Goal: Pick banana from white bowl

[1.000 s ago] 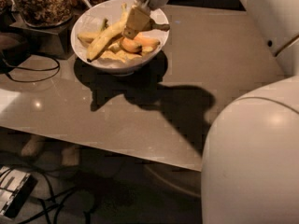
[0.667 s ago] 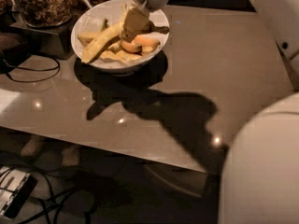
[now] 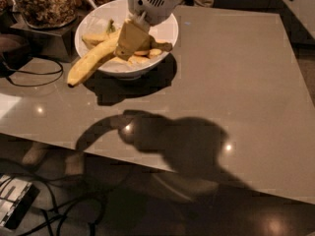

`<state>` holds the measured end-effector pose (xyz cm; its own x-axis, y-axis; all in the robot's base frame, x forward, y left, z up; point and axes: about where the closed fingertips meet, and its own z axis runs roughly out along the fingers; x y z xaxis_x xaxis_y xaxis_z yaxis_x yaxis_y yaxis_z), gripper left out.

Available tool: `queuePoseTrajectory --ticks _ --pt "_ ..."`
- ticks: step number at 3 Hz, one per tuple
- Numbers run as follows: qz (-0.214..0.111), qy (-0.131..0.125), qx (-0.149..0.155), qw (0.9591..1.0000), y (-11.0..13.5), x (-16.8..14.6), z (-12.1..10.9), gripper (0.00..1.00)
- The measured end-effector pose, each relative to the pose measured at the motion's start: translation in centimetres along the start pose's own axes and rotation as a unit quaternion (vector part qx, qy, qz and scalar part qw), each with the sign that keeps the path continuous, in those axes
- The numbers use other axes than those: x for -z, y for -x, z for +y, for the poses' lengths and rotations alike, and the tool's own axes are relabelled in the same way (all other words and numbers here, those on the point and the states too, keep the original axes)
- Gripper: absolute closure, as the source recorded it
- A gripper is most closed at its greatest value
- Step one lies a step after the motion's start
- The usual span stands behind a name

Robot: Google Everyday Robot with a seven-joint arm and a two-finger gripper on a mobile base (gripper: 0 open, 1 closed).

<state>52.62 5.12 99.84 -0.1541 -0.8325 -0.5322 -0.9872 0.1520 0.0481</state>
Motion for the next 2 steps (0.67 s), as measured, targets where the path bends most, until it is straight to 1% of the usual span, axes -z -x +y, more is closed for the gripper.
queuePoseTrajectory --ticks 1,2 --pt "-0.012 0.016 0.011 0.9997 0.63 -1.01 1.99 1.0" --pt "-0.012 0.017 0.012 0.9997 0.63 -1.15 2.07 1.0"
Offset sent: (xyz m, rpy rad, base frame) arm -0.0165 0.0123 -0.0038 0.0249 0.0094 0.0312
